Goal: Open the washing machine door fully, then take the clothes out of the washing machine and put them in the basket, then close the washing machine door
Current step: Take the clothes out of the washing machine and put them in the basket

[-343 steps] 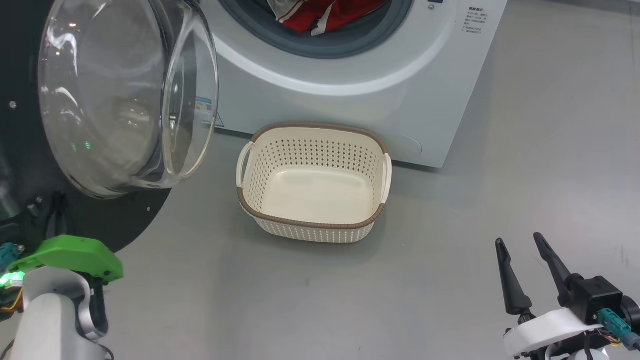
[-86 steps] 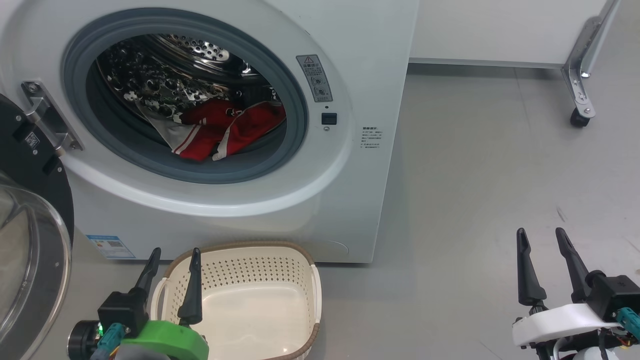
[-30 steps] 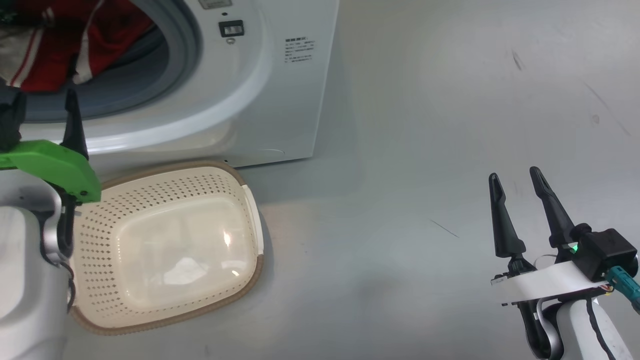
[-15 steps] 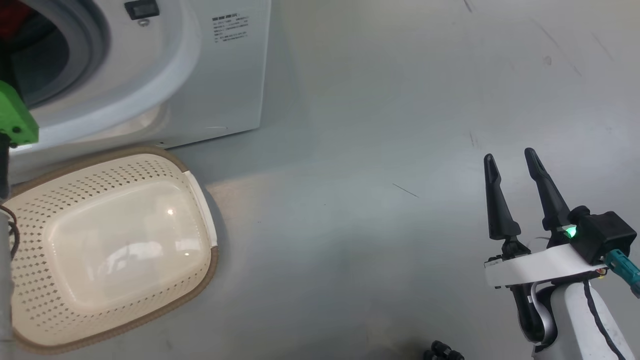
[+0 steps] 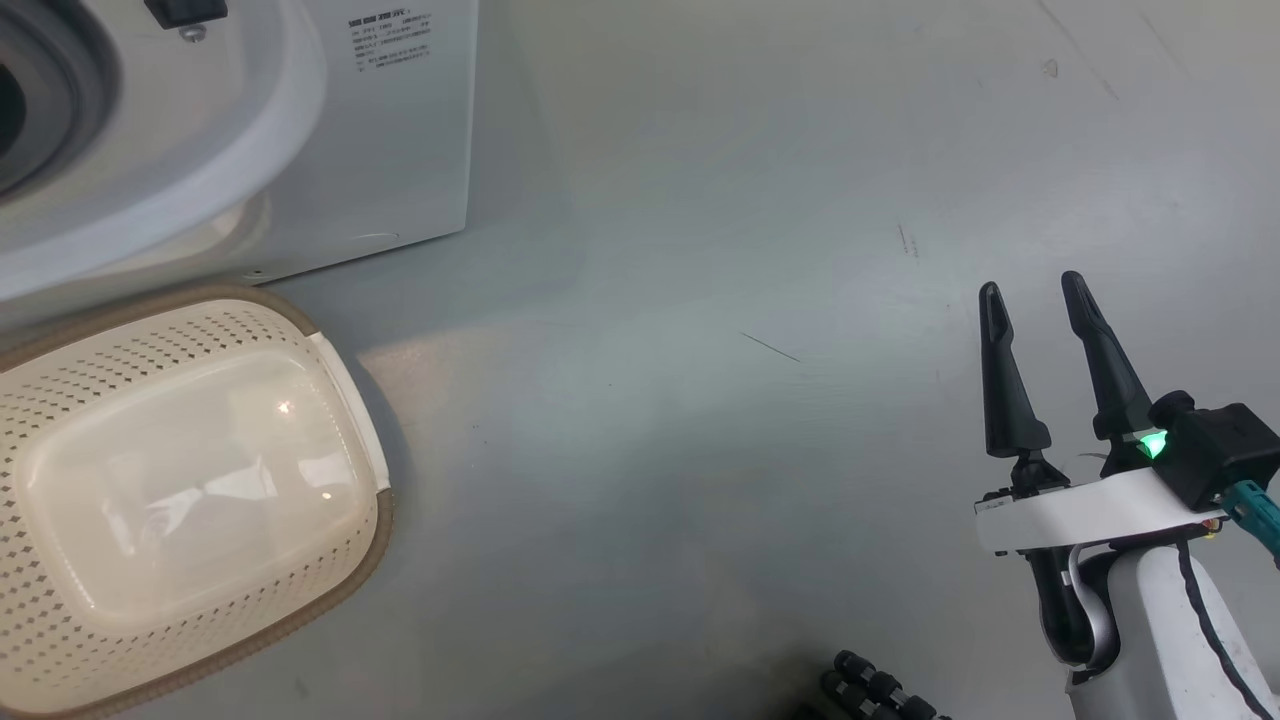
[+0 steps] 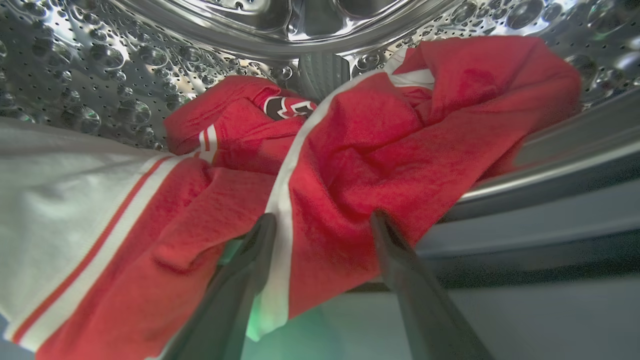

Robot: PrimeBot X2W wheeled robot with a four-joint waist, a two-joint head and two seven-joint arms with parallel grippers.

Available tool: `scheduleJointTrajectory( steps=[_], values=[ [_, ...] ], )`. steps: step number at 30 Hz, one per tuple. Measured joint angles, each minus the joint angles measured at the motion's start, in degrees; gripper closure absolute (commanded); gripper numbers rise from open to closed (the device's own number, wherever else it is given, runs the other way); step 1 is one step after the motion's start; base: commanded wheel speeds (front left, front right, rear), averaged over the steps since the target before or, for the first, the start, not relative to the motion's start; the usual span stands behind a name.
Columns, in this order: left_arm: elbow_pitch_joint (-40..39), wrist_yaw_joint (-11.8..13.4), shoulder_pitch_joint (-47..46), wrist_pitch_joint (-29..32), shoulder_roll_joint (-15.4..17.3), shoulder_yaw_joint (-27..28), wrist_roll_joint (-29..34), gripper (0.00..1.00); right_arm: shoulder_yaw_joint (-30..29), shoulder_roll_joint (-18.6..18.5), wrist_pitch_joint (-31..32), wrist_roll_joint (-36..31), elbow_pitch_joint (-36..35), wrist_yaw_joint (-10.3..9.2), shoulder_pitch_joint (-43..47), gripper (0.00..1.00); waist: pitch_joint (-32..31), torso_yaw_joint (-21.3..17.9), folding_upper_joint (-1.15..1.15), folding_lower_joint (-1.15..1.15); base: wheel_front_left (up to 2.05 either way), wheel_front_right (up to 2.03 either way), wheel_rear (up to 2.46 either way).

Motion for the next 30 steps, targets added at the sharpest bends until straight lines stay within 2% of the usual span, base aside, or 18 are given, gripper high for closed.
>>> scheduleJointTrajectory(
  steps=[3,4,5,6,17,25,30],
  values=[
    [1.0,0.1,-0.9,0.0,0.0,0.1,-0.1,0.00,-0.1,0.1,0.0,0.0,0.0,0.00,0.0,0.00,0.2,-0.1,0.00,0.00,0.00,0.00,0.00],
    [1.4,0.2,-1.3,0.0,0.0,0.2,-0.1,0.15,-0.1,0.2,0.0,0.0,0.0,0.00,-0.1,0.00,0.3,-0.1,0.00,0.00,0.00,0.00,0.00],
    [1.7,0.2,-1.6,0.0,0.0,0.2,-0.1,0.67,-0.2,0.2,0.0,0.0,0.0,0.01,-0.1,0.00,0.3,-0.1,0.00,0.00,0.00,0.00,0.00],
    [1.7,0.2,-1.6,0.0,0.0,0.2,-0.1,1.00,-0.2,0.2,0.0,0.0,0.0,0.01,-0.1,0.00,0.3,-0.1,0.00,0.00,0.00,0.00,0.00],
    [5.4,-0.2,-2.4,-2.1,-1.2,-0.9,-0.1,1.00,-0.9,0.3,0.0,-0.2,0.7,0.04,-0.5,0.00,-0.3,0.8,0.00,0.00,0.00,0.00,0.00],
    [7.7,-2.0,-2.4,-7.1,-3.2,-2.0,-0.1,1.00,-1.8,0.3,0.0,-0.8,1.6,0.22,-0.5,0.00,-2.2,2.2,0.00,-0.01,0.00,0.00,0.00],
    [8.8,-3.4,-1.8,-10.9,-5.6,-2.9,-0.2,1.00,-2.4,0.2,0.0,-1.5,2.0,0.25,-0.5,0.00,-4.1,3.5,0.00,0.00,0.00,0.00,0.00]
  ],
)
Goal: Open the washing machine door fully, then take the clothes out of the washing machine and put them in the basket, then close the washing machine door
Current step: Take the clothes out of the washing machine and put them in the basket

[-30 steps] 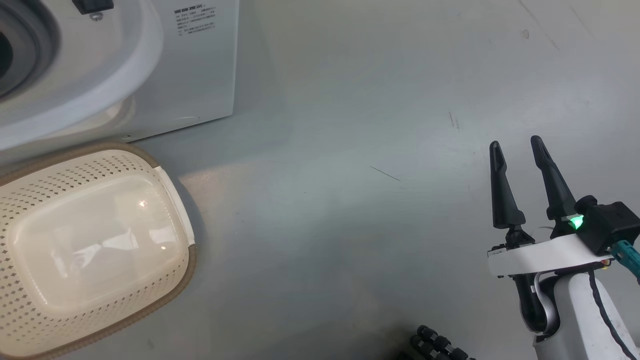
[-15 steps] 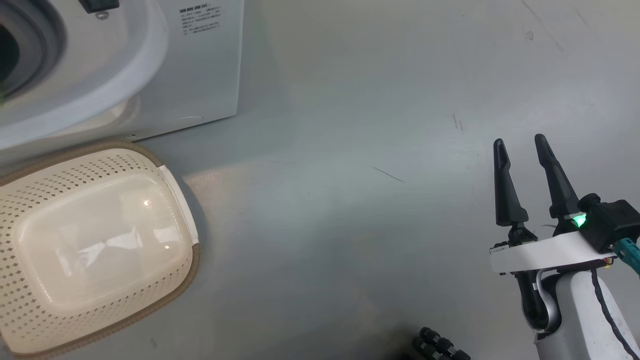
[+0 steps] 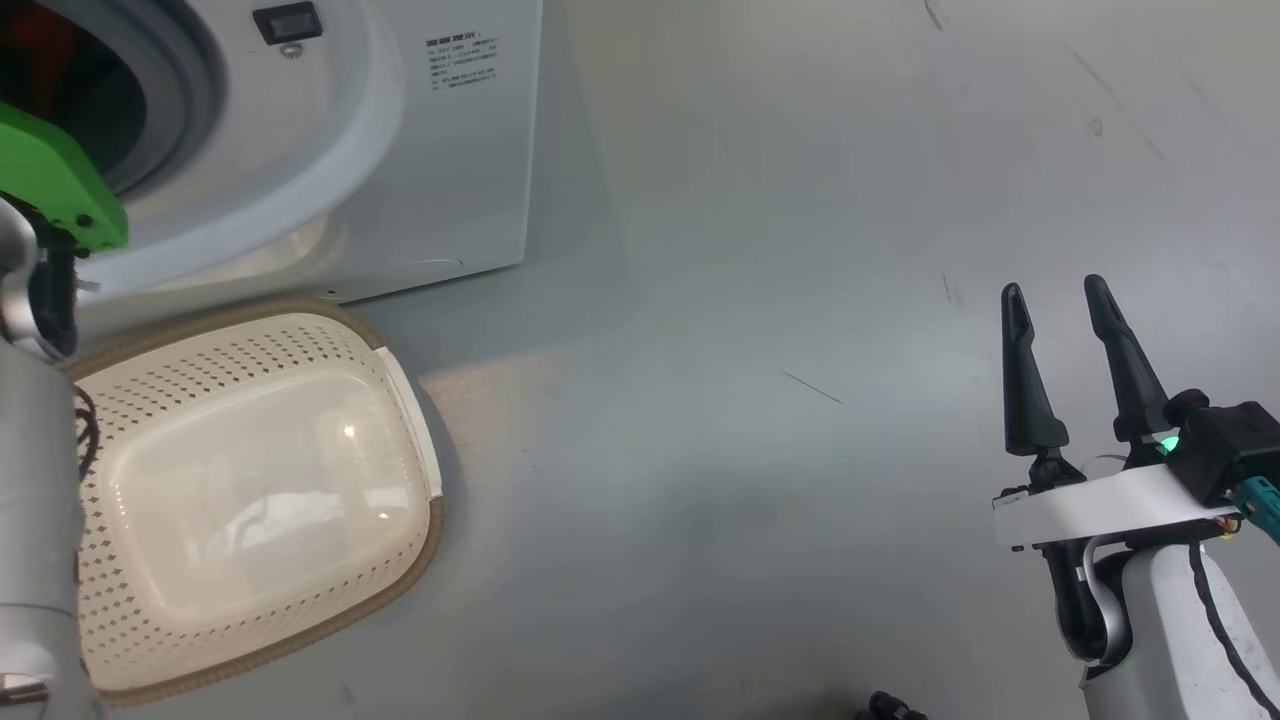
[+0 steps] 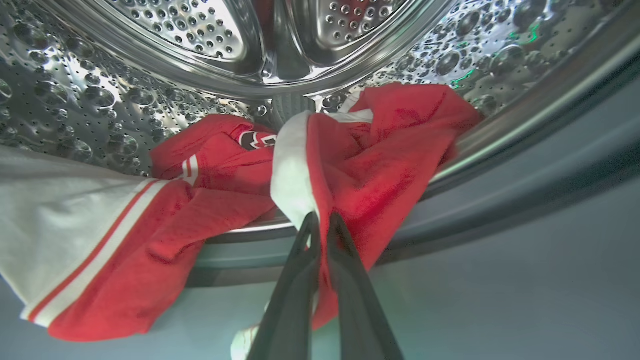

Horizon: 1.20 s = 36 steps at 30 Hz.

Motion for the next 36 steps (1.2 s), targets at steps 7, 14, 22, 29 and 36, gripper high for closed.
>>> scheduleJointTrajectory(
  steps=[7,14,22,29,36],
  values=[
    [2.1,-2.8,4.3,-4.4,-2.5,-3.2,0.8,1.00,-0.4,-0.6,0.0,-1.4,0.9,0.03,0.1,0.00,-3.7,2.6,0.00,0.00,0.00,0.00,0.00],
    [3.2,-4.7,8.6,-7.6,-4.5,-5.6,1.1,1.00,-1.0,-1.4,0.0,-1.7,2.0,0.37,1.5,0.00,-8.1,5.9,0.00,0.00,0.00,0.00,0.00],
    [3.3,-5.9,14.1,-11.4,-7.3,-8.0,1.2,1.00,-1.3,-1.5,0.0,-2.0,3.2,0.43,4.7,0.00,-13.3,10.4,0.00,0.00,0.00,0.00,0.00],
    [1.6,-6.3,19.0,-16.1,-8.2,-9.5,2.1,1.00,-1.2,-1.3,0.0,-2.0,4.0,0.42,7.0,0.00,-18.0,14.1,0.00,-0.01,0.00,0.00,0.00],
    [-2.4,-6.7,22.3,-19.5,-8.3,-10.7,3.1,1.00,-1.2,-1.0,0.0,-2.0,4.3,0.32,9.7,0.00,-22.4,17.5,0.00,-0.01,0.00,0.00,0.00]
  ],
)
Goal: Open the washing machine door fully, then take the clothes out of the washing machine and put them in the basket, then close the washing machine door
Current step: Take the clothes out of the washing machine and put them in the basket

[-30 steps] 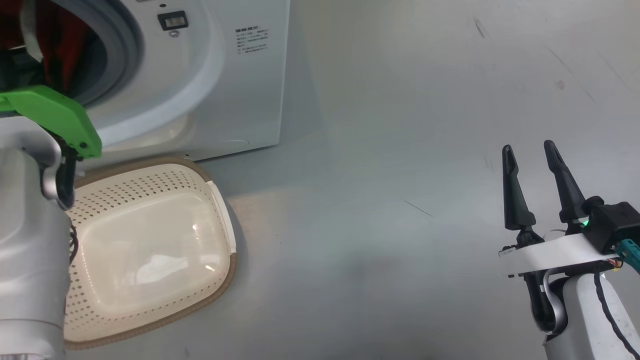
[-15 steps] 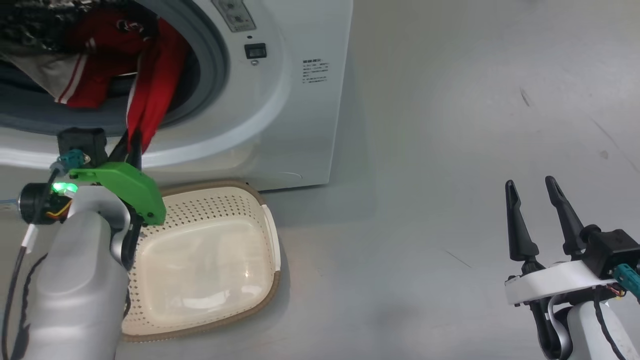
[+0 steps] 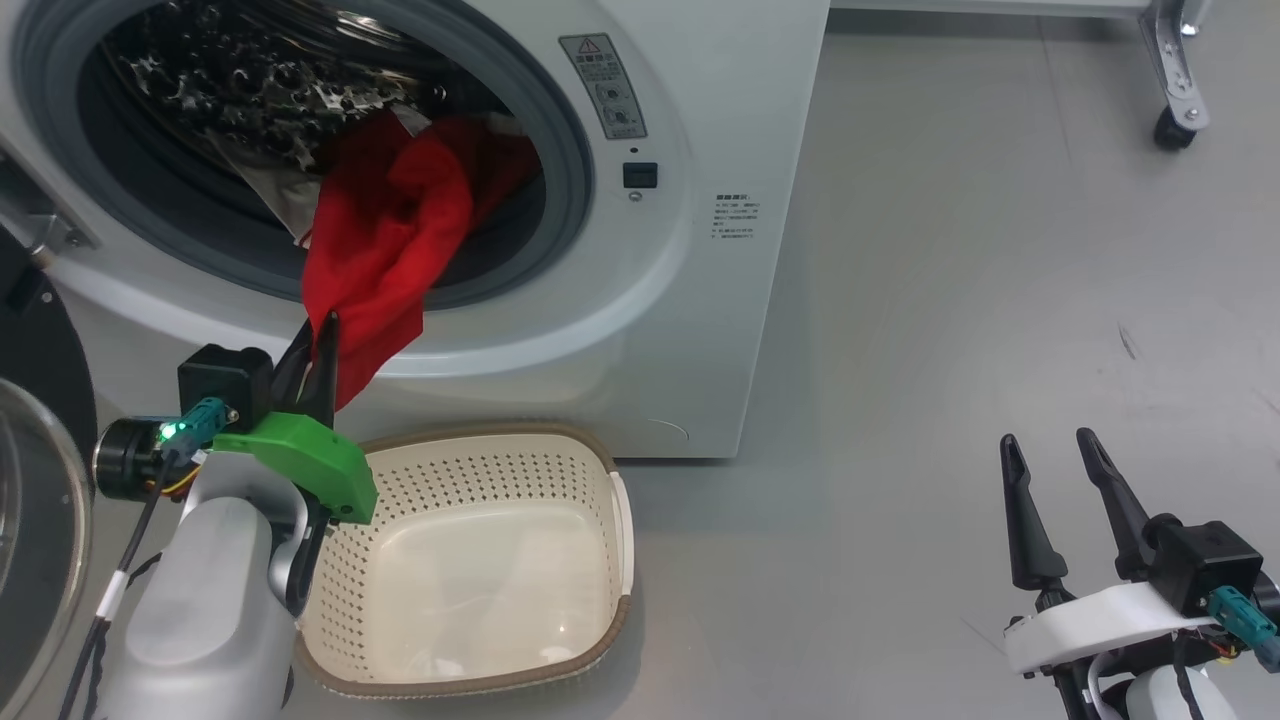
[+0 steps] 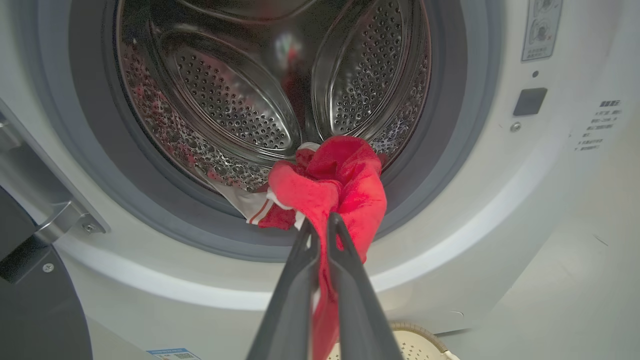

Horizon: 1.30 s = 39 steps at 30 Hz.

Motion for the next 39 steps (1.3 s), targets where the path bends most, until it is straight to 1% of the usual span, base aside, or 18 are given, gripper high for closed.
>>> scheduleJointTrajectory(
  steps=[8,13,15,22,25,31,37,39],
  values=[
    [-6.8,0.0,3.3,-1.0,-0.1,0.0,0.5,1.00,0.5,0.5,0.0,0.0,0.1,-0.40,1.7,0.00,-4.0,3.3,0.00,0.00,0.00,0.00,0.00],
    [-12.2,0.0,5.0,-1.2,0.1,1.4,0.5,1.00,1.2,0.6,0.0,0.0,0.1,-0.40,1.8,0.00,-5.7,4.6,0.00,0.00,0.00,0.00,0.00],
    [-14.5,0.0,5.6,-1.2,0.2,1.8,0.5,1.00,1.2,0.6,0.0,0.0,0.0,-0.40,2.0,0.00,-6.1,4.9,0.00,0.00,0.00,0.00,0.00],
    [-26.9,0.7,6.3,-1.2,0.1,4.1,0.6,1.00,1.3,0.7,0.0,0.0,-0.3,-0.48,2.7,0.00,-6.1,5.0,0.00,0.00,0.00,0.00,0.00],
    [-29.2,0.8,6.6,-1.2,0.1,4.7,1.0,1.00,1.4,0.7,0.0,0.0,-0.3,-0.49,2.7,0.00,-5.9,4.9,0.00,0.00,0.00,0.00,0.00],
    [-31.2,1.2,9.8,-1.4,0.1,4.8,1.5,1.00,2.1,0.8,0.0,0.0,-0.4,-0.65,2.7,0.00,-5.5,4.2,0.00,0.00,0.00,0.00,0.00],
    [-29.4,1.2,14.1,-1.3,0.1,2.7,1.6,1.00,1.9,0.8,0.0,0.0,-0.8,-0.68,2.7,0.00,-4.7,3.4,0.00,0.00,0.00,0.00,0.00],
    [-28.6,1.2,15.3,-0.3,0.1,2.1,1.7,1.00,1.9,0.7,0.0,0.0,-1.0,-0.68,2.7,0.00,-4.3,3.2,0.00,0.00,0.00,0.00,0.00]
  ],
)
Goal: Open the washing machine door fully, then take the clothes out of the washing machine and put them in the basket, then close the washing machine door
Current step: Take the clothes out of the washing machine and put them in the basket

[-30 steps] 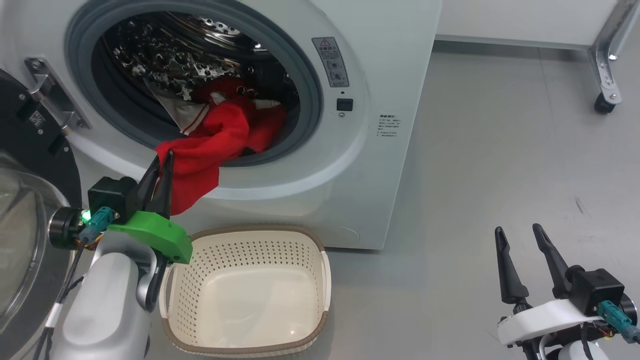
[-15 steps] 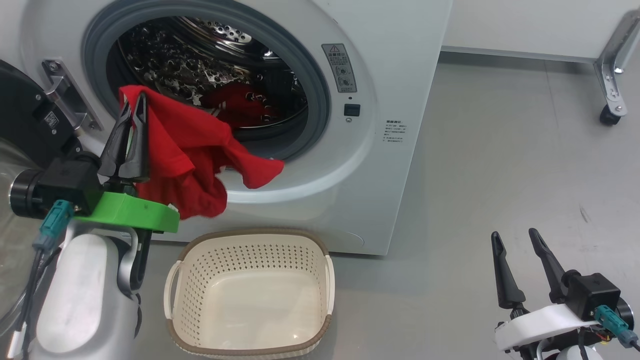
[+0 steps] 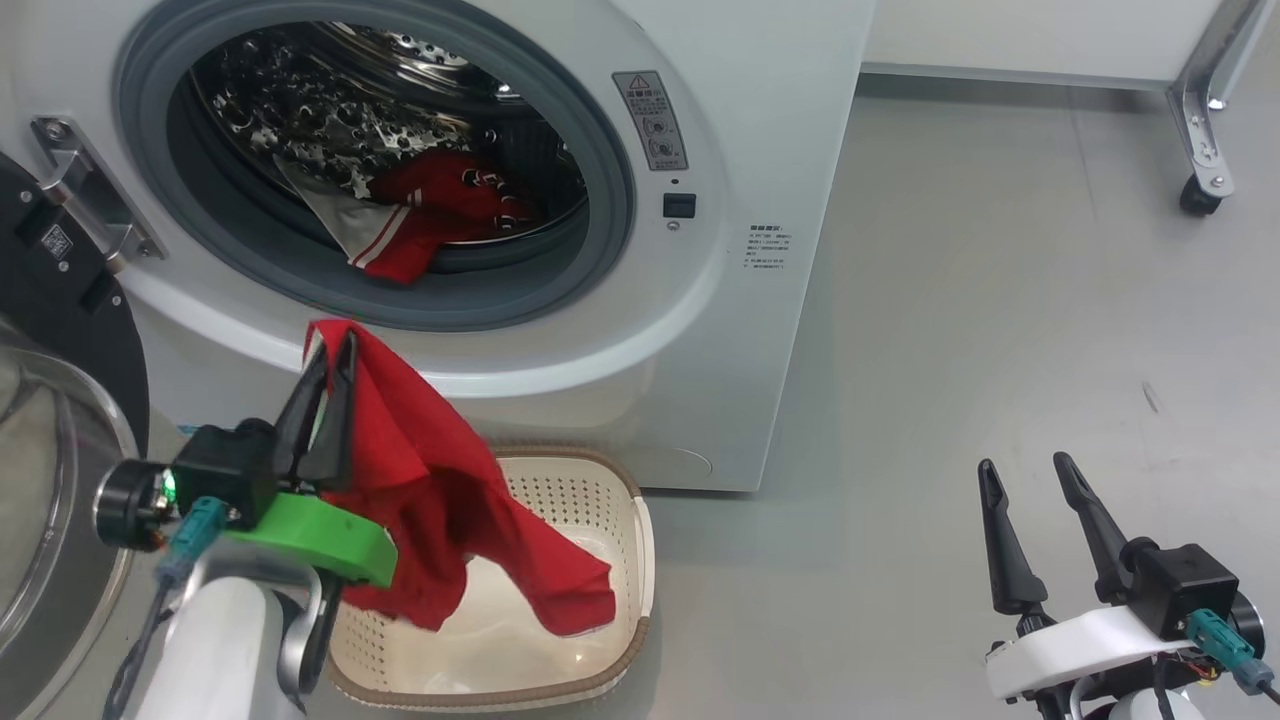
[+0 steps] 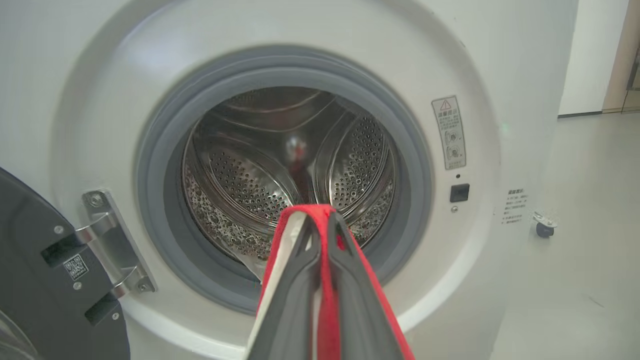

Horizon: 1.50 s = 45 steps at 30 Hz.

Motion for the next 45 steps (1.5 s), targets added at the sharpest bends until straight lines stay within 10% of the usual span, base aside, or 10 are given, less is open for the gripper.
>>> scheduleJointTrajectory(
  steps=[45],
  values=[
    [26.7,1.8,-10.3,11.1,-1.9,-2.0,1.2,1.00,-0.3,-2.9,0.3,-0.5,-4.3,0.36,-7.8,0.00,21.1,-7.1,0.00,0.00,0.00,0.00,0.00]
  ],
)
